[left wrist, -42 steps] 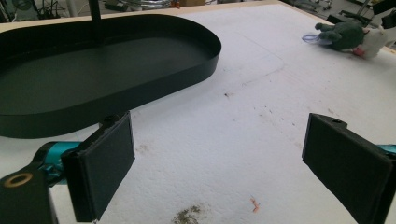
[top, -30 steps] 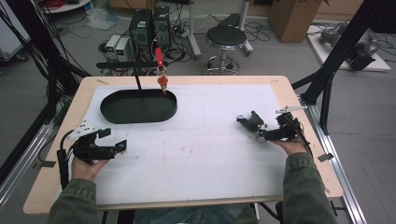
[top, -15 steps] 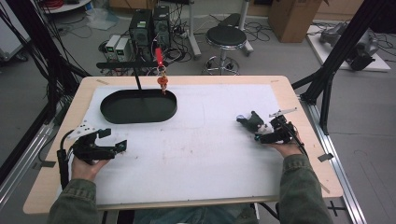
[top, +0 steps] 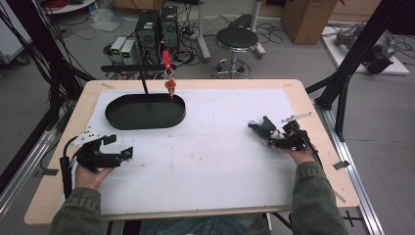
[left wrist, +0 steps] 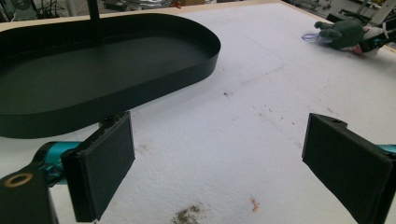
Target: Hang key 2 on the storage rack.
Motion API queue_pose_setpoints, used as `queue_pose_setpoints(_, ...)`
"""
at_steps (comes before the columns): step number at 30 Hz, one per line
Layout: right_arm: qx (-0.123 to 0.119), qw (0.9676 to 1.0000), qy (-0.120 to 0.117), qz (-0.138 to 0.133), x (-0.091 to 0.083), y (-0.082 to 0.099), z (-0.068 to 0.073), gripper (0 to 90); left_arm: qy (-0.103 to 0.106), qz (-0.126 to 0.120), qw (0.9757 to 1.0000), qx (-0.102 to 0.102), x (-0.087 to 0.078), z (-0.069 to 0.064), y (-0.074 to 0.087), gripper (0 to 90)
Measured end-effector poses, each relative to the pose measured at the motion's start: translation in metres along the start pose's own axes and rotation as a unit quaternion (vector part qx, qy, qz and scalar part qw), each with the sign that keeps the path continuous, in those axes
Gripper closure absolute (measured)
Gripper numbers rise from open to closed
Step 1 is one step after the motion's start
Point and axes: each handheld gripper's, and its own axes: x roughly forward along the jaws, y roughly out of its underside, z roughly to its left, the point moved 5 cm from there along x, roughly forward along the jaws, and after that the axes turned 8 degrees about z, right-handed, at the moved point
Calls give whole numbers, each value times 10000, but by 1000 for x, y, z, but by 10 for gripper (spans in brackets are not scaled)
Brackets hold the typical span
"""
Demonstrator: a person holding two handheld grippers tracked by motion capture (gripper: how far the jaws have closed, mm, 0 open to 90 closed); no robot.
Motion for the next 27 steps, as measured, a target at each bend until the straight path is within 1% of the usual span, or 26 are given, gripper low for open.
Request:
queue_pose_setpoints(3,-5,10000,-61,16,-2,0,0,509,5,6,10000,1,0,0,0,95)
queue_pose_setpoints(4,15,9999,-138,-40,-5,0,2,510,0,10,10000,3,0,0,0,95)
queue_pose_setpoints(6,15,9998,-162,-89,-7,-1,3,510,-2,0,10000,-7,0,0,0,95)
queue_pose_setpoints(7,15,9997,-196,-161,-9,-1,4,510,-3,-1,10000,-9,0,0,0,95)
queue_pose_setpoints(9,98,9992,-280,-271,-16,-3,5,510,-1,8,10000,3,0,0,0,95)
queue_pose_setpoints(11,67,9991,-275,-312,-18,-4,5,510,-1,10,10000,7,0,0,0,95)
queue_pose_setpoints(12,115,9987,-334,-372,-22,-7,6,509,-2,7,10000,4,0,0,0,95)
queue_pose_setpoints(13,105,9986,-342,-399,-24,-8,7,509,-2,12,10000,-1,0,0,0,95)
queue_pose_setpoints(14,105,9986,-342,-399,-24,-8,7,509,0,11,10000,-7,0,0,0,95)
queue_pose_setpoints(15,101,9984,-391,-395,-27,-12,10,508,4,5,10000,-15,0,0,0,95)
queue_pose_setpoints(17,78,9984,-396,-403,-28,-14,11,508,-4,8,10000,4,0,0,0,95)
queue_pose_setpoints(18,59,9984,-413,-393,-30,-18,15,508,-6,7,10000,3,0,0,0,95)
queue_pose_setpoints(22,-68,9981,-460,-405,-31,-26,23,508,-3,6,10000,4,0,0,0,95)
queue_pose_setpoints(25,-118,9980,-473,-399,-33,-32,29,508,5,-3,10000,-6,0,0,0,95)
queue_pose_setpoints(26,-118,9980,-473,-399,-33,-32,29,508,7,-2,10000,-10,0,0,0,95)
queue_pose_setpoints(27,-183,9980,-470,-380,-34,-37,34,507,6,4,10000,-7,0,0,0,95)
